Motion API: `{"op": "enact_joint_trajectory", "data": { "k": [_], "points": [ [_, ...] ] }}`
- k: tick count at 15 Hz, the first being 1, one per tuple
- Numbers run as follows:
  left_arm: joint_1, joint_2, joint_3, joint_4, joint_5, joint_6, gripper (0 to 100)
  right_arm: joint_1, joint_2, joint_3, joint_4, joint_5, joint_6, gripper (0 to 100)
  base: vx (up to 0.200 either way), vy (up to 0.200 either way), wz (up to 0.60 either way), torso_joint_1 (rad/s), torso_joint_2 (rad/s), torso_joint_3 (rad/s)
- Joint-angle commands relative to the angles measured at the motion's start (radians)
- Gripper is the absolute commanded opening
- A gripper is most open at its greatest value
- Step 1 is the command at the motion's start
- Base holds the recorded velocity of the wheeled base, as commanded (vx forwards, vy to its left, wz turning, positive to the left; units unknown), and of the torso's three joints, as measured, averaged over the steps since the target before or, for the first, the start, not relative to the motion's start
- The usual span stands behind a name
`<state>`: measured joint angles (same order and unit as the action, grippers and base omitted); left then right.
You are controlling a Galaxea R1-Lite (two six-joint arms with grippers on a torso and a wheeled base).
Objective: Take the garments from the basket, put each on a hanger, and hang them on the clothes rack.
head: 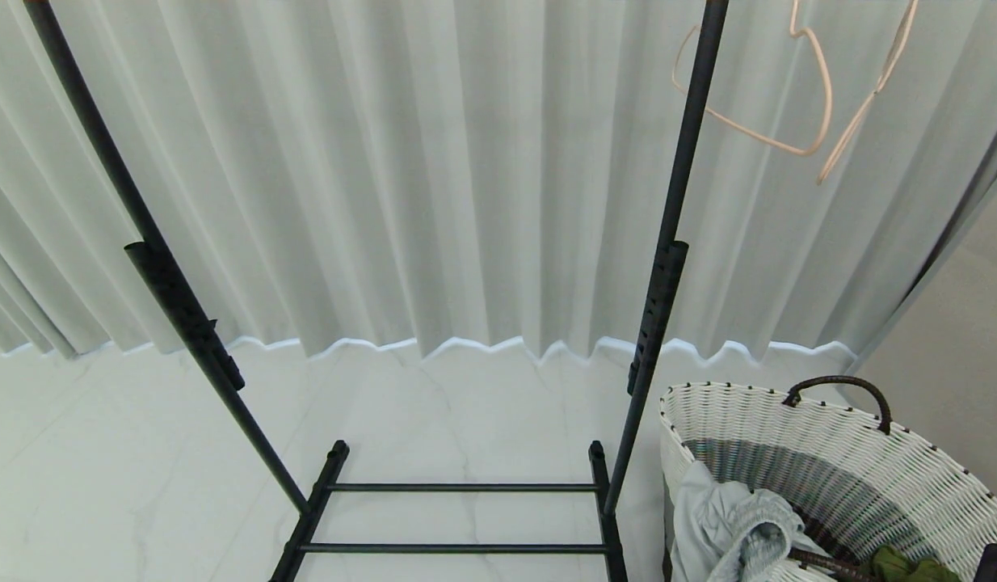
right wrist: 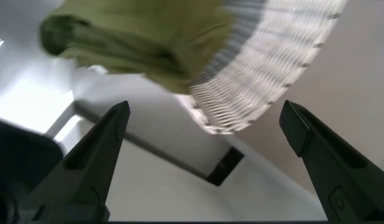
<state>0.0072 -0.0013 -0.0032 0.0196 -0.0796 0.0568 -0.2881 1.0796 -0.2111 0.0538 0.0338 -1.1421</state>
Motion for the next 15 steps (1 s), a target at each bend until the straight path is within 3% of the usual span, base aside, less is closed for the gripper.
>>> {"op": "enact_joint_trajectory", "data": {
  "k": [1,9,15],
  "points": [
    [0.000,0.001,0.000,0.000,0.000,0.000,100,-0.008,0.059,0.007,-0.015,-0.002,0.004,100,0.000,0.000,0.00,0.000,0.00,0.000],
    [0.000,0.001,0.000,0.000,0.000,0.000,100,-0.052,0.347,0.022,-0.358,0.003,0.005,100,0.000,0.000,0.00,0.000,0.00,0.000],
    [0.000,0.001,0.000,0.000,0.000,0.000,100,-0.051,0.378,0.024,-0.402,0.038,0.007,100,0.000,0.000,0.00,0.000,0.00,0.000]
  ]
}}
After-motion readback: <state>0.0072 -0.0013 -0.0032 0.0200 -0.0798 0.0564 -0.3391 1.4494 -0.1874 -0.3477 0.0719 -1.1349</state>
